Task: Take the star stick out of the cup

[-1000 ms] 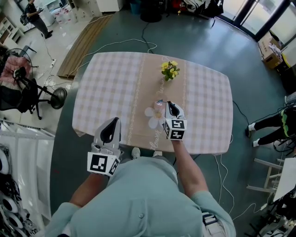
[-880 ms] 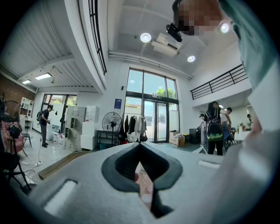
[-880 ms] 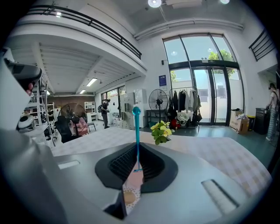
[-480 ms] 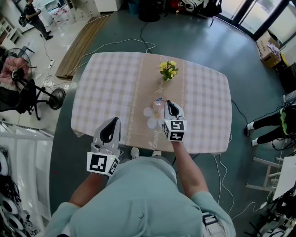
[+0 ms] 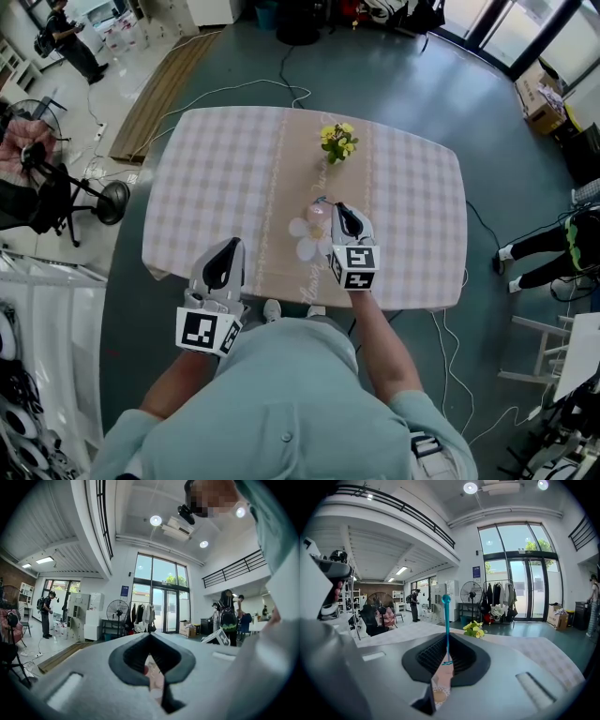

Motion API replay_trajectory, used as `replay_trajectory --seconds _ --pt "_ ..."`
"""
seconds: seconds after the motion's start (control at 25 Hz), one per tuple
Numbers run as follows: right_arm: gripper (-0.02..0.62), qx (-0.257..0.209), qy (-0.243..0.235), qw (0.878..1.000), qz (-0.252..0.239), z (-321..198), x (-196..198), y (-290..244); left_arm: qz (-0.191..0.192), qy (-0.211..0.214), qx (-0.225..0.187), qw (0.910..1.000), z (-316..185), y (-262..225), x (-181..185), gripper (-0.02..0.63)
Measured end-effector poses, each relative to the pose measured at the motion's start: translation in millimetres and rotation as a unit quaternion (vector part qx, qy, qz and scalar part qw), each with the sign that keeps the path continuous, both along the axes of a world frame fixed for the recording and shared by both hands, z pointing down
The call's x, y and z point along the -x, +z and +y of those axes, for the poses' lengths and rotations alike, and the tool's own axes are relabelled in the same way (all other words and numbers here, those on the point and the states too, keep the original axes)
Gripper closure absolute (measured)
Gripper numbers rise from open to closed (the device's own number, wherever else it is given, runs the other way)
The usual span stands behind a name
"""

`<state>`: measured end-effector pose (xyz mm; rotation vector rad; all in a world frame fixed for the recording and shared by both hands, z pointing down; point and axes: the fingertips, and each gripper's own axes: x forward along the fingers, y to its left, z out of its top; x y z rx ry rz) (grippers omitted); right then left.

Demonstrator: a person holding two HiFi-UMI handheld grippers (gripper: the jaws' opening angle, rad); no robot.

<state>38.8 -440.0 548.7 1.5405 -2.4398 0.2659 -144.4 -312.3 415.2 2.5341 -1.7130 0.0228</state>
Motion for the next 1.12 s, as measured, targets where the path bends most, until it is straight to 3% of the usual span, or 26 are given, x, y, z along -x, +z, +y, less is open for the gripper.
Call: replay_trajectory --seconds 1.12 --pt "0.583 -0.062 -0.006 0.998 -0.018 10.2 0.0 -88.4 0.004 0.007 0.002 1.0 0.6 4.0 -2.9 0.601"
